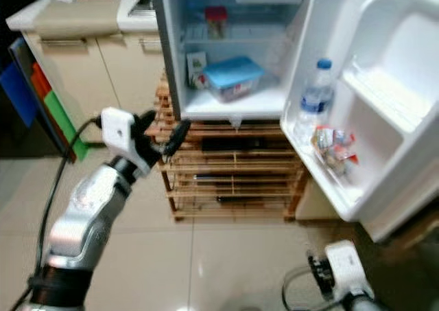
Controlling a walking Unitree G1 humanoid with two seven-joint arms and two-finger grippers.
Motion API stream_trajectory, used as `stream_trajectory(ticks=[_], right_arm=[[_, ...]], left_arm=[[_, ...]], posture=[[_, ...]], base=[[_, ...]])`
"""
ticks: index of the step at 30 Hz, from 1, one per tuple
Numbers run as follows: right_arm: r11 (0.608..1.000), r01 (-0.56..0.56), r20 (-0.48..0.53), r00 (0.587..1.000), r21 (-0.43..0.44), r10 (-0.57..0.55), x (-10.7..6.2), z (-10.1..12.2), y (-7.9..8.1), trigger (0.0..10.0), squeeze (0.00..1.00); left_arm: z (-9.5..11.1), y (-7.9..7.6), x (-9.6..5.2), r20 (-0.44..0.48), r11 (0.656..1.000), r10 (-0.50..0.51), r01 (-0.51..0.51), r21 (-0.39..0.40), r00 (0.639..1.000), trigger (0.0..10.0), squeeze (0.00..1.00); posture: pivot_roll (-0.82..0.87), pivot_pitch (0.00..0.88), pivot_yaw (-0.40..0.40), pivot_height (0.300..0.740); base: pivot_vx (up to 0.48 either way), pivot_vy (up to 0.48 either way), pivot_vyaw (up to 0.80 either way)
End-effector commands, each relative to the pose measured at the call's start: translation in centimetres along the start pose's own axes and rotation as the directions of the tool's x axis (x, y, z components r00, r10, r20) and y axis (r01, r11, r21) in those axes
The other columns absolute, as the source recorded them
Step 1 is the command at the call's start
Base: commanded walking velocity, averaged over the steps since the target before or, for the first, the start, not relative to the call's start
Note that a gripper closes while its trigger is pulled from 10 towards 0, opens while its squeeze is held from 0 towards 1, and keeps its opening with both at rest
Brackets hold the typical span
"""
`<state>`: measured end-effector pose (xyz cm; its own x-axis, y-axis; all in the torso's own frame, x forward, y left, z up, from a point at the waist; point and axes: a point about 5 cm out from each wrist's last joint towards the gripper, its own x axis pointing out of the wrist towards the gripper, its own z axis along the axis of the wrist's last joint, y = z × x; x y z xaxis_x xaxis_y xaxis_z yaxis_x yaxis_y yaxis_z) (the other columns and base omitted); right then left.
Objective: Restocking fridge
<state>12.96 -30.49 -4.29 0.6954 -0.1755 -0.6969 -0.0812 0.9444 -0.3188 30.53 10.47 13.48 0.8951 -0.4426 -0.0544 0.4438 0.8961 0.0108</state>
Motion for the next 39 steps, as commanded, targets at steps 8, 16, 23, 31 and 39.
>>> stream_trajectory(ticks=[8,16,23,31,39], right_arm=[[0.881,0.473,-0.191,0.865,0.007,-0.463,-1.8,-0.7,-10.9,10.0,0.00],[0.682,0.709,0.057,0.684,0.180,-0.727,-3.8,6.4,-17.9,10.0,0.00],[0.671,0.612,0.340,0.579,0.419,-0.741,-5.2,16.3,-20.1,10.0,0.00],[0.921,0.194,0.683,0.622,0.338,-0.382,-5.1,24.2,-12.7,10.0,0.00],[0.900,-0.431,0.831,0.473,-0.071,0.292,-7.8,32.1,4.2,10.0,0.00]], left_arm=[[-10.0,1.4,-2.1,-0.552,0.964,-0.047,0.184,0.194,0.832,10.0,0.00],[-14.4,2.8,-4.6,-0.713,0.904,0.010,0.298,0.306,0.701,10.0,0.00],[-17.5,2.8,-6.6,-0.815,0.870,0.002,0.401,0.288,0.579,10.0,0.00],[-19.5,2.5,-8.2,-0.855,0.926,0.059,0.292,0.240,0.515,10.0,0.00],[-23.1,-1.3,-12.6,-0.962,0.822,-0.050,0.558,0.112,0.267,10.0,0.00]], posture=[[-0.25,0.006,0.042,0.740],[-0.26,0.000,0.065,0.740],[-0.27,0.000,0.091,0.740],[-0.28,0.000,0.099,0.740],[-0.29,0.000,0.115,0.740]], base=[[0.000,0.000,0.00],[0.000,0.000,0.00],[0.000,0.000,0.00],[0.000,0.000,0.00],[0.000,0.000,0.00]])
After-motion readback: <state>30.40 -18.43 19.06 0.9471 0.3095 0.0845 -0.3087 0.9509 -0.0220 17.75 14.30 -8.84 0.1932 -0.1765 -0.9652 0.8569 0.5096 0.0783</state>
